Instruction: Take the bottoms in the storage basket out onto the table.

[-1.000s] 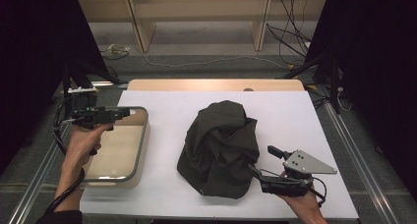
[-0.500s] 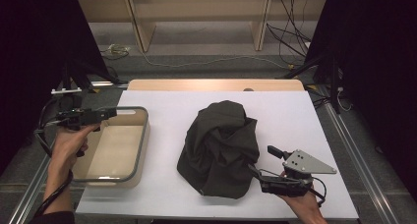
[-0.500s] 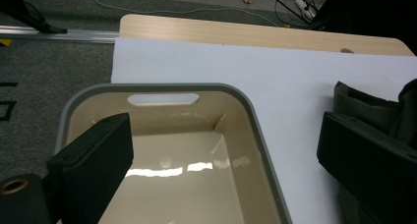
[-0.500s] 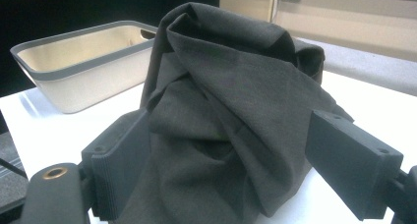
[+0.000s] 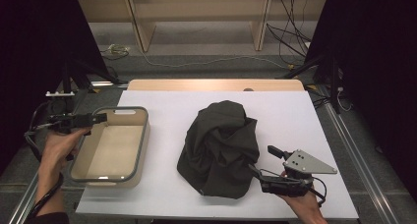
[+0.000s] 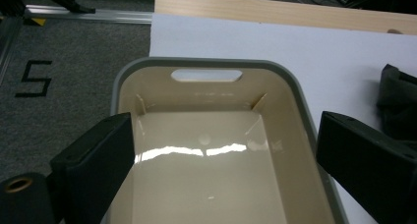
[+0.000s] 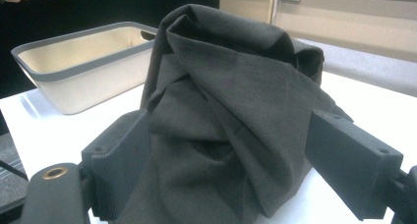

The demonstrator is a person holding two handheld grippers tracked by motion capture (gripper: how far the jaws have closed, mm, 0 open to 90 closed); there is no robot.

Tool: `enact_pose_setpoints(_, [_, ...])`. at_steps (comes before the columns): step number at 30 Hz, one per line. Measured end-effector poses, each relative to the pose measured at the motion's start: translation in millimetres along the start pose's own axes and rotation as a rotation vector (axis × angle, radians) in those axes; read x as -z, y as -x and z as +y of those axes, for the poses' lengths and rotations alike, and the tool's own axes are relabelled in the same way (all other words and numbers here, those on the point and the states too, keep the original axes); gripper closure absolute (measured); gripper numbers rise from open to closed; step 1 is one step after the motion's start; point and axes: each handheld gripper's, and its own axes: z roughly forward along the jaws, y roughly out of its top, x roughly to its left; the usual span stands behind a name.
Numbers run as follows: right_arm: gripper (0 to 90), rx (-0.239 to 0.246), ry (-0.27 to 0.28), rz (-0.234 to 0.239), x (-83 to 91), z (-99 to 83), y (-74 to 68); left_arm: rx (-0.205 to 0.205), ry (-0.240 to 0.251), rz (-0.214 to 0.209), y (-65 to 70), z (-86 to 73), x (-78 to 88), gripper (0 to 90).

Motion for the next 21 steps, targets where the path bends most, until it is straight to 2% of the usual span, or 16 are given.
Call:
enact_pose_setpoints(7, [18.0, -0.003, -0.002, -0.001, 1.4, -0.2, 0.5, 0.018, -0.035, 0.044, -11.9, -4.8, -4.8, 8.3])
enact_pose_setpoints(13, [18.0, -0.003, 0.004, -0.001, 1.9, -0.3, 1.7, 0.017, -0.093, 0.081, -19.9, -9.6, -10.1, 8.5])
enact_pose_setpoints(21, [18.0, -0.004, 0.004, 0.000, 1.8, -0.6, 1.4, 0.029, -0.143, 0.103, -31.0, -15.2, -14.8, 9.5])
